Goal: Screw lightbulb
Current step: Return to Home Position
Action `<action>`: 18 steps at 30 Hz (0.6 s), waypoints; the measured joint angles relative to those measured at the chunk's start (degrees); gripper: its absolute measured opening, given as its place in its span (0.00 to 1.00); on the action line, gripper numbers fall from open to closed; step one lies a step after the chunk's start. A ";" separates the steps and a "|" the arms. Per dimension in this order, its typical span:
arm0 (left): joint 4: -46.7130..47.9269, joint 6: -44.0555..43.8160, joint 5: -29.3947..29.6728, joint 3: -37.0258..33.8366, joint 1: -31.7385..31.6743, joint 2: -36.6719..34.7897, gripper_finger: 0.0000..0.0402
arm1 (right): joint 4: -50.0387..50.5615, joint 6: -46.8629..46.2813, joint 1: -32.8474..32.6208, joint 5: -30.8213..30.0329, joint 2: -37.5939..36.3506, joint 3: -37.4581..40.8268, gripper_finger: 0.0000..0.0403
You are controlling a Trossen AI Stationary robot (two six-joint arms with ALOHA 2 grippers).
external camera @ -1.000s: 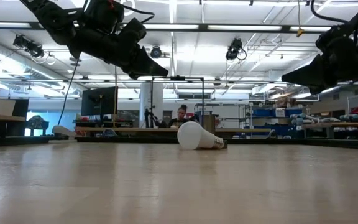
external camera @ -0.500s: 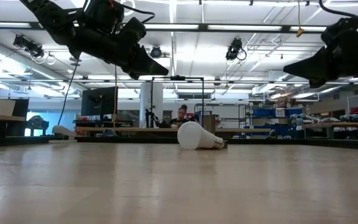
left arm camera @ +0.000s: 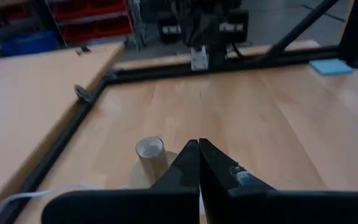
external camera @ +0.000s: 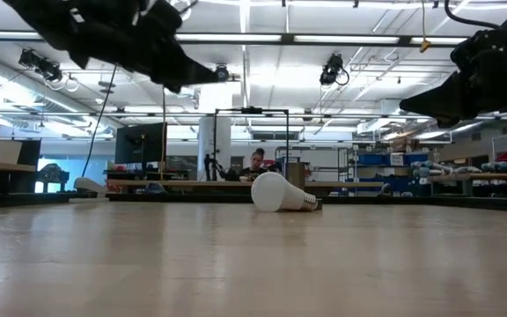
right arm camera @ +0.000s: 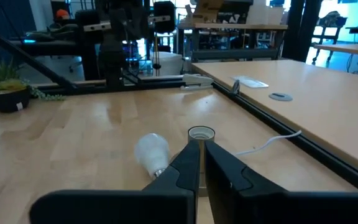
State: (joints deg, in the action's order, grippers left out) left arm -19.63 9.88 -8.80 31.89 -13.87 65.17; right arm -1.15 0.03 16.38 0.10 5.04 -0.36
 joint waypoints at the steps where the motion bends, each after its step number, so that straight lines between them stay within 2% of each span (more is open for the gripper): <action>1: 0.25 0.18 0.27 -0.54 0.12 -1.82 0.00 | -0.13 0.02 0.00 0.00 0.00 0.00 0.08; 11: 1.85 -0.97 1.96 -8.72 0.15 -17.96 0.00 | -0.49 0.02 0.00 0.00 0.00 0.00 0.08; 18: 1.87 -3.59 5.86 -16.15 0.15 -28.32 0.00 | -0.50 -0.02 0.00 0.00 0.00 0.00 0.08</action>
State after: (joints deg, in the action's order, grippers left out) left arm -17.76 6.29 -2.94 15.74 -13.72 36.85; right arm -1.65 0.01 16.38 0.10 5.04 -0.36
